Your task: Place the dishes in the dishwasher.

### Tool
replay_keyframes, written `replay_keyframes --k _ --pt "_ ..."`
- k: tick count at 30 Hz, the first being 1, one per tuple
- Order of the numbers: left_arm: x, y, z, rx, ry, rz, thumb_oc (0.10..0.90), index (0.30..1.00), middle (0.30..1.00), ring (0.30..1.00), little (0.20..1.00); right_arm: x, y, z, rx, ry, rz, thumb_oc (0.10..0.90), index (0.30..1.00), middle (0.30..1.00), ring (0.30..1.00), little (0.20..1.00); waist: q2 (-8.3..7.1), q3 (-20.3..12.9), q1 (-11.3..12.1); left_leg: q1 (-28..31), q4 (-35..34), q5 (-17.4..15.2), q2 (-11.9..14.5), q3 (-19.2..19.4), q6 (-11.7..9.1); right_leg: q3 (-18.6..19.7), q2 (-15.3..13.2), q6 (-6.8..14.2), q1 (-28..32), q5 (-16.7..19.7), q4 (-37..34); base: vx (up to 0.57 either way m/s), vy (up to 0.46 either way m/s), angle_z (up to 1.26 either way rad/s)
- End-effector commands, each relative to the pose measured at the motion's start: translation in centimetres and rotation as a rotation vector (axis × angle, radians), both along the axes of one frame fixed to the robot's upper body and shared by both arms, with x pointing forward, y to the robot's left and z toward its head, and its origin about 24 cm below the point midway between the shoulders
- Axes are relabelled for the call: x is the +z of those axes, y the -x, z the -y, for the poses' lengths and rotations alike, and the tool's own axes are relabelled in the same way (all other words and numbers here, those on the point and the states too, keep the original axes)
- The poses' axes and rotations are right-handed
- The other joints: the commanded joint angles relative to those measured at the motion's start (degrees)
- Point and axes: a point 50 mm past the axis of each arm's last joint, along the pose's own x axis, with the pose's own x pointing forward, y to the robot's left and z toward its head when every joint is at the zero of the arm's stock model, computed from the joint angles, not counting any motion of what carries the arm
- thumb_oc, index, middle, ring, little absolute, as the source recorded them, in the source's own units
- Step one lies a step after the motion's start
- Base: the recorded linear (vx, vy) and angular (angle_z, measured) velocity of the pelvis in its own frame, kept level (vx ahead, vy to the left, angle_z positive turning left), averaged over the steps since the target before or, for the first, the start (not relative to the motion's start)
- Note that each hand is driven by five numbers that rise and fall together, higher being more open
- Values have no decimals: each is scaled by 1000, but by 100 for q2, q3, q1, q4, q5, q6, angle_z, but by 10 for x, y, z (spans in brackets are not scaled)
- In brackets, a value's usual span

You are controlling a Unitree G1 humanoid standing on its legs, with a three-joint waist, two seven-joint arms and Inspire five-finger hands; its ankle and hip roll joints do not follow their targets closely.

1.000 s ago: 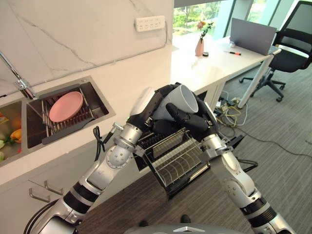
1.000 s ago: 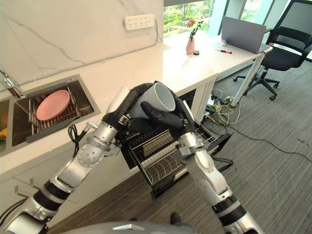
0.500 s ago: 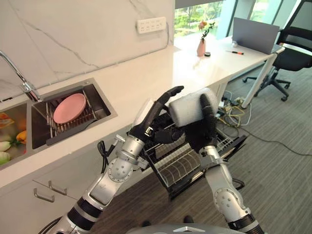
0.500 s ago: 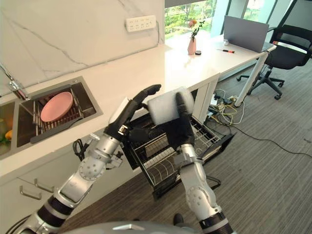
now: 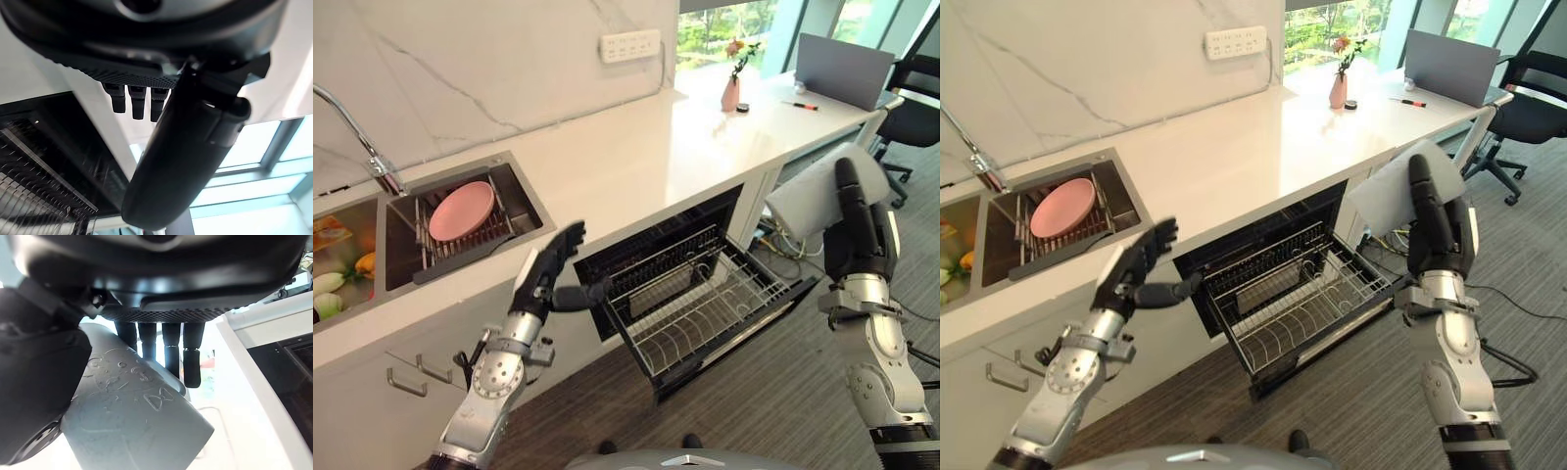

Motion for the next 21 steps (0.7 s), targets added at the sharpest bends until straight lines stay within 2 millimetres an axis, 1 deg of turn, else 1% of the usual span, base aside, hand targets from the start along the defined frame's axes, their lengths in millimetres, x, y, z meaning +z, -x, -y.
replay_keyframes --k 1,2,4,6,7,9,10,11,12,13,14,15,16,17,18,19,20,21 --pt "38 -12 -11 -117 -4 123 800 900 900 900 900 40 -14 -11 170 281 99 400 300 300 300 300 -531 -165 187 -154 52 -114 -185 26 -116 -214 -249 462 478 -678 134 -25 -2 11" --pt "36 -9 -13 -120 -7 104 800 900 900 900 900 44 -13 -7 175 359 81 400 300 300 300 300 -540 -162 192 -167 52 -110 -186 11 -116 -228 -249 466 473 -679 138 -13 3 14" --pt "23 0 -20 -120 -18 27 800 900 900 900 900 35 -14 -4 207 427 5 400 300 300 300 300 -564 -142 272 -195 52 -95 -189 -34 -118 -288 -254 475 475 -674 133 -1 7 18" --pt "14 7 -29 -123 -78 -31 800 900 900 900 900 30 -16 0 224 469 -51 400 300 300 300 300 -593 -130 351 -218 52 -89 -197 -85 -122 -348 -258 483 482 -684 123 -2 7 19" --pt "3 14 -35 -116 -91 -90 800 900 900 900 900 23 -19 1 238 511 -100 400 300 300 300 300 -611 -117 419 -239 52 -79 -199 -115 -127 -384 -262 488 478 -688 123 -12 3 8" --pt "2 16 -38 -112 -101 -105 800 900 900 900 900 24 -21 2 238 524 -110 400 300 300 300 300 -623 -104 433 -264 52 -69 -203 -137 -128 -415 -263 491 469 -691 125 -18 -3 9" --pt "-12 23 -46 -83 -126 -176 800 900 900 900 900 18 -26 6 221 602 -152 400 300 300 300 300 -655 -56 540 -311 52 -51 -209 -180 -128 -463 -262 501 460 -698 126 -17 -3 23" --pt "-12 23 -47 -82 -125 -176 800 900 900 900 900 19 -26 5 222 602 -151 400 300 300 300 300 -655 -60 530 -319 52 -48 -209 -183 -128 -465 -262 501 453 -697 126 -39 -7 28" --pt "-18 26 -52 -62 -147 -205 800 900 900 900 900 15 -29 8 201 644 -174 400 300 300 300 300 -667 -19 600 -368 52 -30 -213 -220 -128 -506 -266 505 442 -709 127 -14 -26 29" --pt "-26 31 -58 -42 -179 -247 800 900 900 900 900 1 -31 14 180 669 -246 400 300 300 300 300 -705 40 743 -411 52 -68 -234 -297 -126 -605 -265 499 458 -765 110 -11 -27 23" --pt "-26 31 -58 -41 -179 -246 800 900 900 900 900 0 -32 13 181 669 -245 400 300 300 300 300 -708 44 730 -406 52 -72 -236 -303 -126 -612 -266 499 465 -771 110 -3 -38 23" --pt "-32 33 -62 -26 -186 -277 800 900 900 900 900 -1 -34 15 165 673 -259 400 300 300 300 300 -732 78 780 -446 52 -56 -243 -362 -121 -658 -269 497 458 -776 108 -34 -36 35" --pt "-44 39 -67 -1 -211 -330 800 900 900 900 900 -12 -36 18 150 694 -308 400 300 300 300 300 -761 165 891 -544 52 -11 -261 -474 -123 -763 -265 489 432 -790 100 -63 -53 43" --pt "-50 42 -70 12 -218 -363 800 900 900 900 900 -18 -36 19 140 701 -329 400 300 300 300 300 -770 217 950 -603 52 16 -267 -515 -125 -815 -264 488 410 -793 102 -73 -50 41" --pt "-58 46 -74 26 -227 -401 800 900 900 900 900 -22 -38 20 129 725 -353 400 300 300 300 300 -780 259 997 -672 52 45 -269 -563 -128 -859 -263 484 384 -795 101 -50 -30 35" --pt "-58 46 -74 27 -227 -400 800 900 900 900 900 -22 -38 20 129 726 -351 400 300 300 300 300 -782 257 989 -680 52 47 -271 -570 -128 -866 -263 484 378 -796 101 -62 -36 29" --pt "-72 53 -80 80 -230 -465 800 900 900 900 900 -29 -42 20 109 752 -376 400 300 300 300 300 -793 359 1106 -813 52 104 -284 -665 -139 -940 -258 473 300 -796 97 -69 -37 23" --pt "-78 56 -83 100 -237 -491 800 900 900 900 900 -33 -44 20 102 757 -396 400 300 300 300 300 -798 419 1155 -897 52 133 -292 -719 -142 -980 -253 463 252 -798 101 -114 -59 27"
